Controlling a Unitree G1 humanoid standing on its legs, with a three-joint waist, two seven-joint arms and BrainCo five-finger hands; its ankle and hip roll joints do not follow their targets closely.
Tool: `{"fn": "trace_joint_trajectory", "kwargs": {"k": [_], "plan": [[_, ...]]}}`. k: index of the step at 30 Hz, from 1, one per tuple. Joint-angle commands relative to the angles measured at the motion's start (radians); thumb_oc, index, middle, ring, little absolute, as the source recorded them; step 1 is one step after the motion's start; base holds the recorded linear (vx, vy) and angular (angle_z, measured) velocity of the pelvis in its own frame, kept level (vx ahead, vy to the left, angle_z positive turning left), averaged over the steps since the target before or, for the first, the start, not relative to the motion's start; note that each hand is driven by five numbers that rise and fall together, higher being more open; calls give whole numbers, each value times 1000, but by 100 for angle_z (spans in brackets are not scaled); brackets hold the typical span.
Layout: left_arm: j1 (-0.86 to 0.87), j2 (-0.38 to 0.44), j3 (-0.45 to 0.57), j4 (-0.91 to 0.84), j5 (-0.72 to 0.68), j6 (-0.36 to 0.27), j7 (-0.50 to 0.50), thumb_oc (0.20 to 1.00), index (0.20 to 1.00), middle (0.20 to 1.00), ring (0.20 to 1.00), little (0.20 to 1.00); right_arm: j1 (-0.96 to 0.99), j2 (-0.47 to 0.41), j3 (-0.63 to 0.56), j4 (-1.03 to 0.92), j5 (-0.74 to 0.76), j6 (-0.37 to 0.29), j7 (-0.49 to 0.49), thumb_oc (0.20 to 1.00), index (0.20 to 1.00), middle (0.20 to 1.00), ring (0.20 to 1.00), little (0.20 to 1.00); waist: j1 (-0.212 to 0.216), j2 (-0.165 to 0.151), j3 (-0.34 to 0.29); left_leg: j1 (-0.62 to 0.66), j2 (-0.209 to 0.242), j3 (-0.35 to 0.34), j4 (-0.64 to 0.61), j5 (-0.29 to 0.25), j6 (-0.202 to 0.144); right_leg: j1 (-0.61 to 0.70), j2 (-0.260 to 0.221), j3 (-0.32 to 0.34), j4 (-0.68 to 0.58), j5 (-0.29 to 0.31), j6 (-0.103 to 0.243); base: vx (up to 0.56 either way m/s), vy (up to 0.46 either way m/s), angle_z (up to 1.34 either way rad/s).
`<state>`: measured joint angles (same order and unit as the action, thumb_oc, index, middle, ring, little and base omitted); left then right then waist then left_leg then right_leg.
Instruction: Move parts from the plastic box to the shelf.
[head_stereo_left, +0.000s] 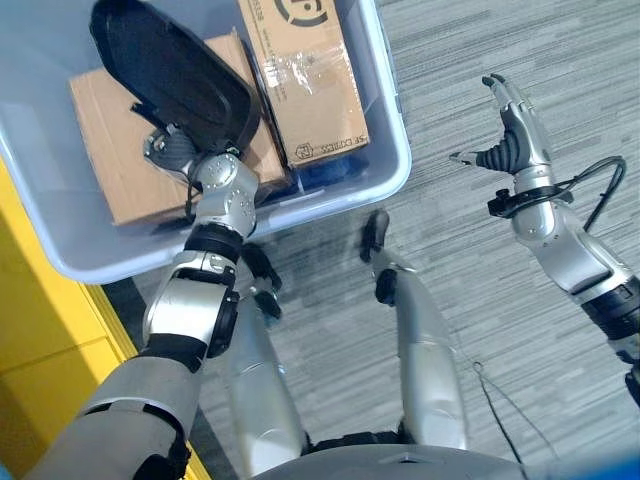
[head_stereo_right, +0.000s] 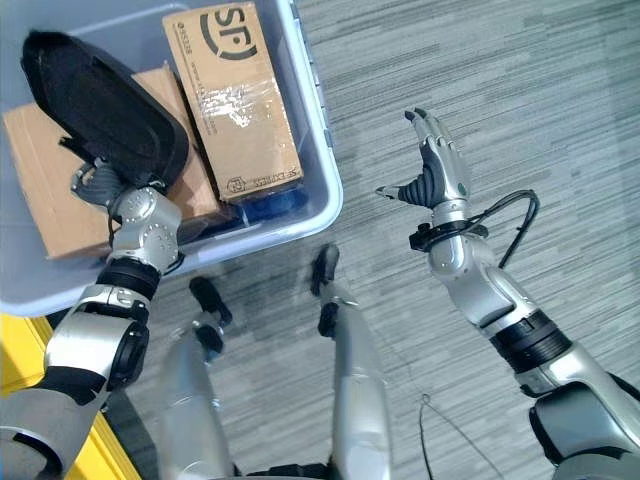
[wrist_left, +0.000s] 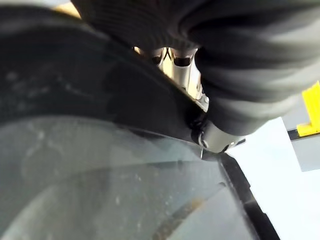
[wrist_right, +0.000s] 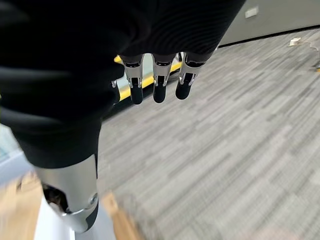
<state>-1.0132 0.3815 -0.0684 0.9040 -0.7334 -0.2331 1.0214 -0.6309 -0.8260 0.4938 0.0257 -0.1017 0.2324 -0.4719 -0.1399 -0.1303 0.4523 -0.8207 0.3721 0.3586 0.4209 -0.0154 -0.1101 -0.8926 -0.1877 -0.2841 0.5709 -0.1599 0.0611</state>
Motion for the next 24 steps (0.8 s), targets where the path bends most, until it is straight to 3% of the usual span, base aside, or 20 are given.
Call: {"fn": "trace_joint_trajectory", "kwargs": {"k": [1, 6, 13, 17, 24], "plan": [[124, -95, 6, 155, -183, 132, -315, 200, 200, 200, 200, 200, -40, 39, -59, -31, 12, -44, -18, 1000, 1000, 1000, 1000, 1000, -50, -122, 68, 16, 56, -24, 4, 30, -100, 41, 32, -25, -23, 18, 12, -38, 13, 21], [161, -111, -51, -11, -16, 35, -275, 200, 200, 200, 200, 200, 2, 72, -74, -18, -16, -106, -8, 1000, 1000, 1000, 1000, 1000, -41, -88, 68, 82, 47, 1, -27, 34, -92, 85, 32, -13, -30, 11, 10, -43, 57, 3], [247, -25, -49, -240, 381, -89, -180, 200, 200, 200, 200, 200, 108, 135, -81, 37, -101, -175, 1, 1000, 1000, 1000, 1000, 1000, 0, 9, 68, 385, 19, 50, -106, 16, -65, 335, 8, 9, -12, -64, 3, -24, 145, -1], [298, -15, -26, -347, 501, -147, -137, 200, 200, 200, 200, 200, 167, 140, -95, 44, -127, -211, -1, 1000, 1000, 1000, 1000, 1000, 15, 39, 68, 477, 4, 42, -125, 11, -56, 426, 6, 3, -2, -87, -6, 46, 74, 1], [349, 56, 21, -572, 580, -156, -66, 200, 200, 200, 200, 200, 235, 164, -87, 61, -172, -251, 22, 1000, 1000, 1000, 1000, 1000, 25, 88, 43, 636, -6, 28, -184, 43, -56, 593, -2, -5, -40, -102, -22, 70, 77, -1]]}}
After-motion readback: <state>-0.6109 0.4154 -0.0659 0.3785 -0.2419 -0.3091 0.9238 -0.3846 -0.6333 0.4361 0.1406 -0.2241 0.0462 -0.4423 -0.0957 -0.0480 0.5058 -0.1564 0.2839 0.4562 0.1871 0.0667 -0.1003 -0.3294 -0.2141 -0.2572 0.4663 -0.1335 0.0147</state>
